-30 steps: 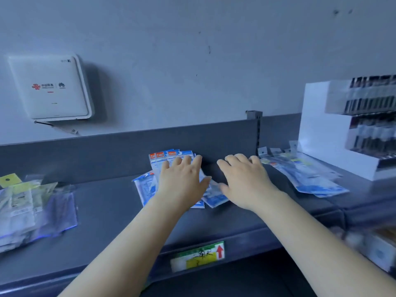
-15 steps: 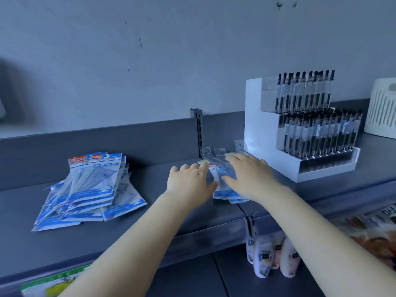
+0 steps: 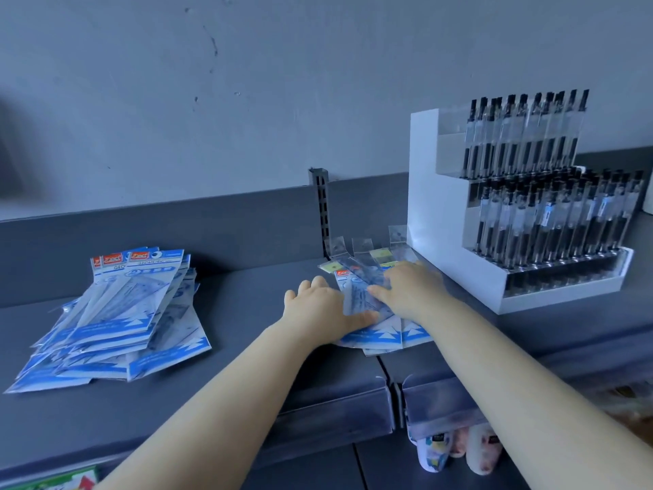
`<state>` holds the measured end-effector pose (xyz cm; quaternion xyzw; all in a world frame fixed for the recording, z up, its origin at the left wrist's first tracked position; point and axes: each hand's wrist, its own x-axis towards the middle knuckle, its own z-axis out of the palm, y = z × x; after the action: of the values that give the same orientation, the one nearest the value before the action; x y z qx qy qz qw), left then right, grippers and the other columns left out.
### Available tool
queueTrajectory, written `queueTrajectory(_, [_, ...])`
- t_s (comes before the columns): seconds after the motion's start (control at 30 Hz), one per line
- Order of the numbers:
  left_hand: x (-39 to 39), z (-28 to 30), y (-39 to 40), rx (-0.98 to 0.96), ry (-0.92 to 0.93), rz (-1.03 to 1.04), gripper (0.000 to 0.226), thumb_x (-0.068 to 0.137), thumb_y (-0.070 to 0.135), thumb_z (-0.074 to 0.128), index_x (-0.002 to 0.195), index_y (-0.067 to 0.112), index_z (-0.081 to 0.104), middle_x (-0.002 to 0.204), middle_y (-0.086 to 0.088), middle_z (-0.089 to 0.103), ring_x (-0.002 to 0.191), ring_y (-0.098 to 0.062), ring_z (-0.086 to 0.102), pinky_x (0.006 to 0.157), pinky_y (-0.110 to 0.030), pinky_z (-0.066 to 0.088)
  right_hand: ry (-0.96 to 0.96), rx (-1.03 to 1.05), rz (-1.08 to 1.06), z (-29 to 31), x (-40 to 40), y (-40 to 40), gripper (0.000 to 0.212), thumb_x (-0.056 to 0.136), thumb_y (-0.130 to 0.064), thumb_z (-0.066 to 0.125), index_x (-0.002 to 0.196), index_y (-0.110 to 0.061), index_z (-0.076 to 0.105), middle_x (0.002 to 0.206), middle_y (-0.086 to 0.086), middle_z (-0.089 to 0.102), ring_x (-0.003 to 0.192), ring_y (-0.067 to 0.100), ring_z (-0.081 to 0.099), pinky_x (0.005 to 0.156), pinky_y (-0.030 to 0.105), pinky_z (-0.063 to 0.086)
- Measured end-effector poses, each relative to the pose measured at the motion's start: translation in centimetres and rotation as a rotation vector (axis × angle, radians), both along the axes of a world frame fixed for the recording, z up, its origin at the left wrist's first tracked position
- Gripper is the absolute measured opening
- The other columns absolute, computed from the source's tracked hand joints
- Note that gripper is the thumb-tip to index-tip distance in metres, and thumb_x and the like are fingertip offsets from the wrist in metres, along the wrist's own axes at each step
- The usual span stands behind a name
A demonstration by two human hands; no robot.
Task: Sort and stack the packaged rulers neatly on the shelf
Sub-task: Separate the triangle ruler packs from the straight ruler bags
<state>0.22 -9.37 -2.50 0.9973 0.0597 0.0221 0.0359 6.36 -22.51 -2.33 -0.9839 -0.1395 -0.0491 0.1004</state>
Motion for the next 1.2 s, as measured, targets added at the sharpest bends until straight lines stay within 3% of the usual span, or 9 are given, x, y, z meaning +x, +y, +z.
queueTrajectory(0.13, [0.8,-0.2,0.6,-0.196,-0.029,-0.001,0.051,0.08,0.062,0.056,0.064,0.017,0.04,0.072,0.002,0.041,0.076,-0.021,0.044,0.072,-0.03,0.03,-0.004,0.131,-0.058,-0.2,0.5,-0.3,0.039,0.089,-0.044,0.052,0.065,-0.018,0.036,0.089,0.004,0.049,0.089,0.024,0.043,0.074,0.03,0.034])
queueTrajectory(0.2, [1.2,-0.4,1.0,-0.341,-0.037,-0.011,0.048,0.078,0.054,0.065,0.063,0.016,0.038,0.059,0.003,0.035,0.057,-0.018,0.034,0.059,-0.028,0.024,0.003,0.174,-0.064,-0.3,0.6,-0.3,0.026,0.089,-0.041,0.055,0.083,-0.016,0.052,0.101,0.005,0.056,0.096,0.026,0.048,0.078,0.03,0.038])
queueTrajectory(0.27, [1.4,-0.6,1.2,-0.406,-0.045,-0.019,0.048,0.077,0.048,0.068,0.06,0.016,0.037,0.054,0.003,0.034,0.052,-0.019,0.031,0.053,-0.029,0.02,-0.021,0.209,-0.075,-0.3,0.4,-0.3,0.033,0.089,-0.033,0.056,0.114,-0.011,0.056,0.122,0.007,0.056,0.112,0.028,0.051,0.088,0.032,0.042])
queueTrajectory(0.47, [1.3,-0.6,1.3,-0.507,-0.078,-0.005,0.036,0.077,0.042,0.072,0.091,0.008,0.069,0.053,0.002,0.045,0.049,-0.018,0.041,0.055,-0.028,0.028,-0.104,0.425,-0.044,-0.5,-0.1,-0.7,0.021,0.094,-0.013,0.044,0.112,-0.006,0.053,0.121,0.011,0.055,0.101,0.028,0.054,0.078,0.03,0.041])
queueTrajectory(0.63, [1.0,-0.5,1.5,-0.501,-0.083,0.057,0.023,0.082,0.038,0.066,0.08,0.017,0.056,0.075,-0.004,0.057,0.066,-0.021,0.05,0.064,-0.028,0.04,-0.165,0.578,-0.007,-0.2,-0.7,-0.9,0.019,0.095,-0.012,0.044,0.109,-0.003,0.053,0.111,0.011,0.059,0.092,0.028,0.052,0.07,0.029,0.037])
queueTrajectory(0.83, [-0.3,0.5,1.7,-0.566,-0.173,0.078,0.029,0.086,0.025,0.062,0.067,0.019,0.042,0.081,-0.002,0.053,0.074,-0.019,0.048,0.063,-0.026,0.039,-0.122,0.767,0.058,0.8,-1.4,-0.8,0.013,0.092,-0.013,0.048,0.103,-0.01,0.054,0.093,0.001,0.055,0.081,0.023,0.051,0.067,0.028,0.036])
queueTrajectory(0.93, [-0.8,1.2,2.5,-0.701,-0.297,0.098,0.018,0.084,0.017,0.062,0.073,0.016,0.047,0.071,0.003,0.048,0.066,-0.015,0.046,0.053,-0.025,0.037,-0.083,0.861,0.062,1.3,-2.1,-0.9,0.008,0.091,-0.014,0.049,0.099,-0.012,0.051,0.086,-0.002,0.054,0.076,0.022,0.052,0.061,0.029,0.038])
queueTrajectory(1.03, [-1.6,1.9,3.7,-0.847,-0.456,0.13,0.009,0.085,0.015,0.059,0.09,0.012,0.051,0.075,0.005,0.05,0.072,-0.017,0.051,0.054,-0.027,0.041,-0.027,1.015,0.061,1.7,-3.1,-0.3,0.007,0.089,-0.012,0.05,0.094,-0.015,0.053,0.077,-0.002,0.053,0.065,0.017,0.048,0.055,0.027,0.036])
queueTrajectory(1.2, [-3.9,2.9,6.6,-1.23,-0.599,0.208,0.009,0.084,0.007,0.055,0.083,0.015,0.051,0.086,-0.005,0.058,0.077,-0.023,0.058,0.059,-0.031,0.049,0.118,1.222,0.072,2.1,-5.3,3.0,0.019,0.086,0.001,0.044,0.085,-0.017,0.052,0.081,0.004,0.058,0.067,0.017,0.049,0.057,0.024,0.038])
